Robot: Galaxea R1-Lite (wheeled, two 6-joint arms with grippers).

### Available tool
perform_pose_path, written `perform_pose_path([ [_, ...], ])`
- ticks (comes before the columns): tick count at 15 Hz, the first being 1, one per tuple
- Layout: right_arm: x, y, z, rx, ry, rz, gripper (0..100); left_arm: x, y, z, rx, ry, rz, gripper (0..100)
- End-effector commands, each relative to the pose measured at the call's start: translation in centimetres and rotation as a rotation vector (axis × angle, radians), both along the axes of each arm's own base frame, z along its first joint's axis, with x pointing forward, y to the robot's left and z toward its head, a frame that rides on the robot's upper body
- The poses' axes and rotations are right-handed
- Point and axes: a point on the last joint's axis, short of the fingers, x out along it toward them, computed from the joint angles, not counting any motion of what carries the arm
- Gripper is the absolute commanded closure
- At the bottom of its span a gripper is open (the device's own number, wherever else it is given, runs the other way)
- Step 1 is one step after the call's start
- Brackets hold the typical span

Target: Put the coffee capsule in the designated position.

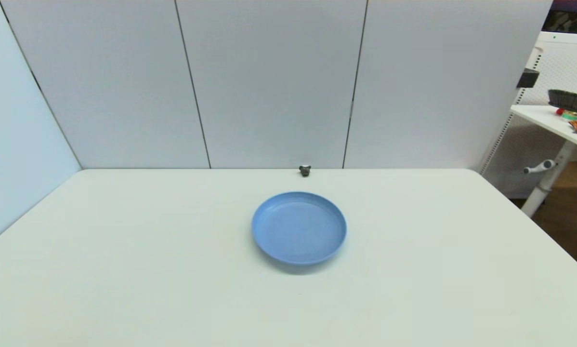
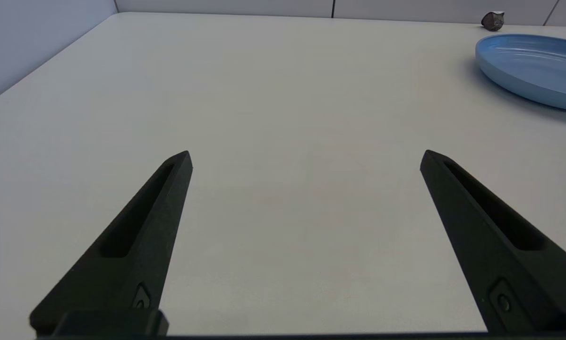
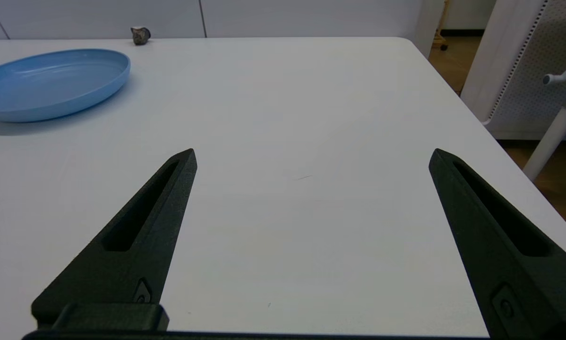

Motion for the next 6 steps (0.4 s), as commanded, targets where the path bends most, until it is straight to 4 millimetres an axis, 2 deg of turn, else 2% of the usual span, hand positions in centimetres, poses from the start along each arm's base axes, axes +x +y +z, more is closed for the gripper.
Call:
perform_pose_path([
  [1,0.15,0.00,-0.50,0.001,0.019,0.001,0,0.02,0.01,-0.01,0.000,0.004,0.000,0],
  [6,0.15,0.00,-0.49,0.000,0.018,0.001,0,0.02,0.00,-0.01,0.000,0.004,0.000,0],
])
